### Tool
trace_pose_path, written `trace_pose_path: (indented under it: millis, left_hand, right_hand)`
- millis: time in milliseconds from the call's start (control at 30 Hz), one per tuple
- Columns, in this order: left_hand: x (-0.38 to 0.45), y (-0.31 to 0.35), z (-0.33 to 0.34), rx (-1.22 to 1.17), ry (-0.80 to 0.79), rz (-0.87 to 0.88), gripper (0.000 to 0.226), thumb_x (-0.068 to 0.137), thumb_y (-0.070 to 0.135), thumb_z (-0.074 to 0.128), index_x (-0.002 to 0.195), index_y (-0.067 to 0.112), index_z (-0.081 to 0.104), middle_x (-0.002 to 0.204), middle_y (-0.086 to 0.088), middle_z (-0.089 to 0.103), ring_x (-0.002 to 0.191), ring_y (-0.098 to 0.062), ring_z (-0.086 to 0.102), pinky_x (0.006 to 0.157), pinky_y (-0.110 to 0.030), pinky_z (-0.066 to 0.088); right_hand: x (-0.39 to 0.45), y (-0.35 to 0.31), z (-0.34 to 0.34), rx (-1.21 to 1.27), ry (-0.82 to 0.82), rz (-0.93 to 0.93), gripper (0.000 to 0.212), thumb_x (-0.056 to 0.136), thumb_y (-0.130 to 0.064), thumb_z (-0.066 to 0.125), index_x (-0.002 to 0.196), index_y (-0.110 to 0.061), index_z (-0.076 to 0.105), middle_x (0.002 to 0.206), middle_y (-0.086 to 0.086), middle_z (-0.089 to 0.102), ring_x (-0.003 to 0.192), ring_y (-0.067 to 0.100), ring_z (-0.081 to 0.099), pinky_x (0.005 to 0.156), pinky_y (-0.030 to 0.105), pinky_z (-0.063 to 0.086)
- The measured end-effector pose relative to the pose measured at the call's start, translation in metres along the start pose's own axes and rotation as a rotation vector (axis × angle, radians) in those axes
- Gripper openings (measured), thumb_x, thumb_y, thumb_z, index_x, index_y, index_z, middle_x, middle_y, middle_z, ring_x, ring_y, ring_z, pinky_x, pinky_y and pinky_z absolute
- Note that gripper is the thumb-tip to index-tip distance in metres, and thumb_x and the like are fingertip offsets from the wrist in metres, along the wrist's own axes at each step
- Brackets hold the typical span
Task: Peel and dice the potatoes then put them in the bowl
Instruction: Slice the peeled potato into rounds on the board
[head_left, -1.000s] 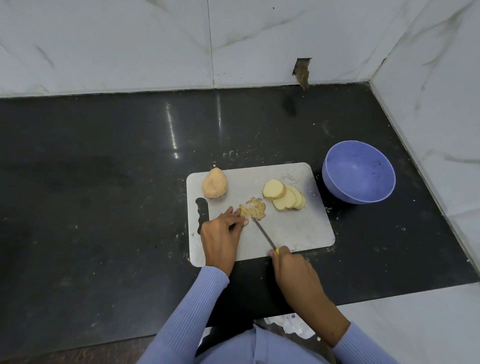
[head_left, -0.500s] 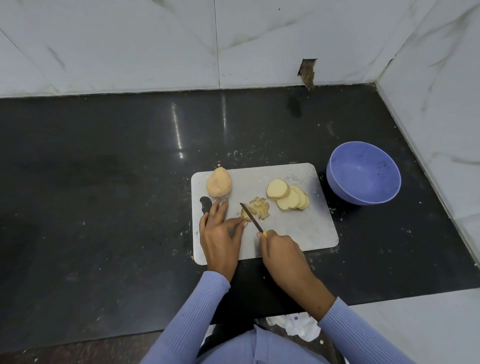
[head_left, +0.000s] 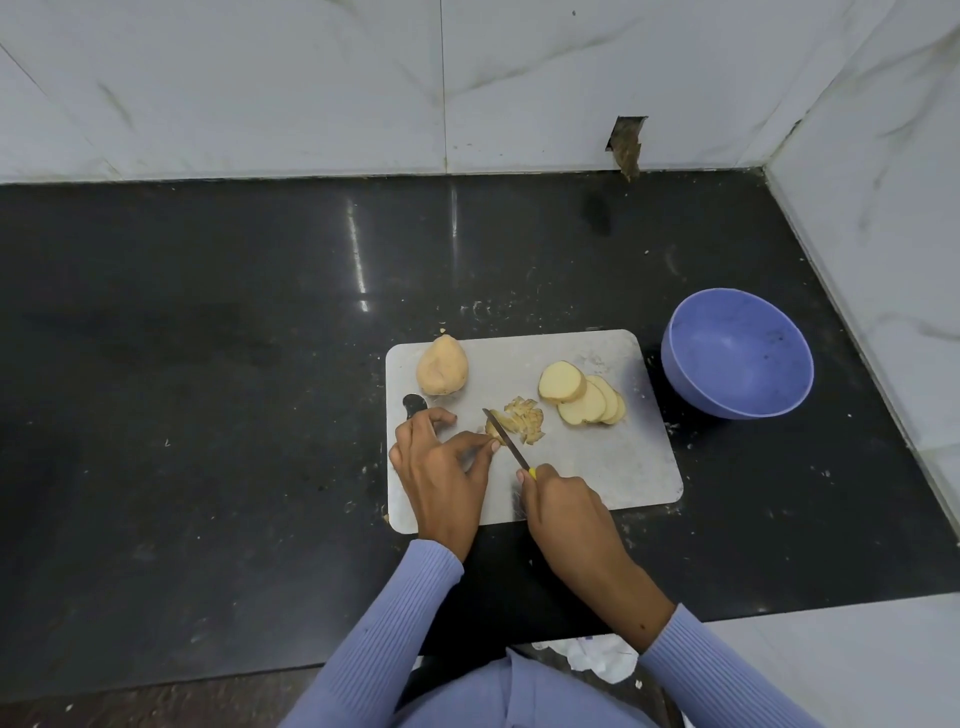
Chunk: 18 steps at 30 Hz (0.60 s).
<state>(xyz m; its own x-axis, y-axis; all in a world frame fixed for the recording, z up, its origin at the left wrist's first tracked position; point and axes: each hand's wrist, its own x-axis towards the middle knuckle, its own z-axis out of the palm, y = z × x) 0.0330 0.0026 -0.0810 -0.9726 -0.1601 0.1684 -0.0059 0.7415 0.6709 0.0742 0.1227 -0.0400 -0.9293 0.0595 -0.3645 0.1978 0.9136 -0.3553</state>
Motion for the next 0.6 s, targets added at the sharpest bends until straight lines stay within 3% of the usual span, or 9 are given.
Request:
trace_pose_path:
  millis: [367, 600]
  left_hand:
    - [0.005, 0.0, 0.0, -0.011, -0.022, -0.015, 0.014, 0.062, 0.025, 0.088, 0.071, 0.024, 0.077, 0.092, 0.001, 0.054, 0.093, -0.013, 0.039, 0.076, -0.021, 0.014]
    - [0.007, 0.002, 0.001, 0.022, -0.051, -0.015, 0.012, 0.063, 0.024, 0.087, 0.069, 0.024, 0.076, 0.088, 0.002, 0.054, 0.088, -0.019, 0.046, 0.073, -0.022, 0.015]
  right_hand:
    - [0.002, -0.004, 0.002, -0.172, -0.025, 0.0, 0.037, 0.105, -0.034, 0.02, 0.112, -0.008, 0.045, 0.104, 0.01, 0.064, 0.095, 0.027, 0.062, 0.068, 0.031, 0.037]
    - [-0.023, 0.008, 0.004, -0.234, -0.067, 0.006, 0.035, 0.105, -0.033, 0.018, 0.112, -0.01, 0.043, 0.104, 0.008, 0.065, 0.095, 0.026, 0.063, 0.066, 0.03, 0.035]
